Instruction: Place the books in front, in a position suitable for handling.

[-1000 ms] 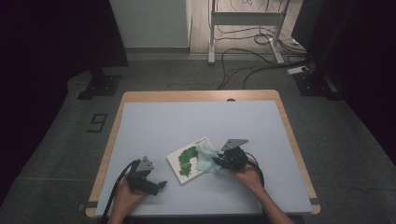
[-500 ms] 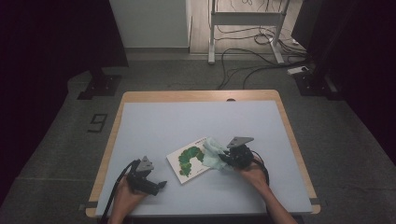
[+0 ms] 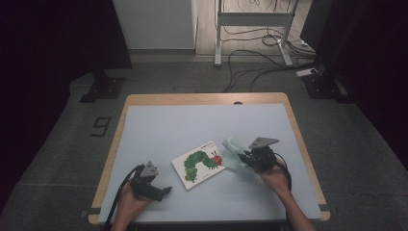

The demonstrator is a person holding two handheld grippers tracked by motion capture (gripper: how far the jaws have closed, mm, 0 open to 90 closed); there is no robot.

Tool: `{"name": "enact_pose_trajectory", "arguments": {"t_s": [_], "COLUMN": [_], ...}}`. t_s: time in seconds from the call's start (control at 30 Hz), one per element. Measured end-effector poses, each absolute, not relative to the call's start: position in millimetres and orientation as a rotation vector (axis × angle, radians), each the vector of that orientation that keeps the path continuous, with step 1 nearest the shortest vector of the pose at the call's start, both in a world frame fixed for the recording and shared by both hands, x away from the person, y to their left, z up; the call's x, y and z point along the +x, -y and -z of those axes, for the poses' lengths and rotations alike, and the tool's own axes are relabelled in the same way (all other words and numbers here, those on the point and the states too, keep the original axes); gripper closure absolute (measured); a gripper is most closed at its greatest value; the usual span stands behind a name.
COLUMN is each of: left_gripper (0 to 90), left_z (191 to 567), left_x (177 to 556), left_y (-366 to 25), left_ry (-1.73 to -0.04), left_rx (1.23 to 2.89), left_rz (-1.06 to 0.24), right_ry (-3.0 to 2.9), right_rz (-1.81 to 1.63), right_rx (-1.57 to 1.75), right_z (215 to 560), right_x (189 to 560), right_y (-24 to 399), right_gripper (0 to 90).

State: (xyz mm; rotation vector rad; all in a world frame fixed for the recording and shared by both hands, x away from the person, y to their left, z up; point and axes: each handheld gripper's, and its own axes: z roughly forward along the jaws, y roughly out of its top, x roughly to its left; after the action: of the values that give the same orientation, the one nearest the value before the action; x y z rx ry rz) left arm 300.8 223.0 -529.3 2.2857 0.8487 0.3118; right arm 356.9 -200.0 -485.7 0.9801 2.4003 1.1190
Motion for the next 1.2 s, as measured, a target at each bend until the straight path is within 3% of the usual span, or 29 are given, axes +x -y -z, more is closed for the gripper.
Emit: {"name": "enact_pose_trajectory", "arguments": {"t_s": [0.4,0.8,1.0,1.2], "left_gripper": [0.0,0.0,0.0,0.0], "left_z": [529.3,529.3,529.3,529.2], "left_x": [300.8,300.9,300.9,300.8], "left_y": [-223.0,-223.0,-223.0,-223.0], "left_ry": [-0.849,-0.849,-0.849,-0.849], "left_rx": [2.284,2.285,2.285,2.286], "left_rz": [-0.310,-0.309,-0.310,-0.310], "right_ry": [-2.286,-2.196,-2.219,-2.245], "right_rz": [-1.056,-0.963,-0.957,-0.946], "right_rx": [1.108,1.293,1.308,1.298], "right_z": [476.6,504.0,520.5,510.3], "right_x": [349.5,347.6,349.0,350.7], "right_y": [257.5,310.8,311.5,307.6], "right_gripper": [78.0,77.0,67.1,41.4]}}
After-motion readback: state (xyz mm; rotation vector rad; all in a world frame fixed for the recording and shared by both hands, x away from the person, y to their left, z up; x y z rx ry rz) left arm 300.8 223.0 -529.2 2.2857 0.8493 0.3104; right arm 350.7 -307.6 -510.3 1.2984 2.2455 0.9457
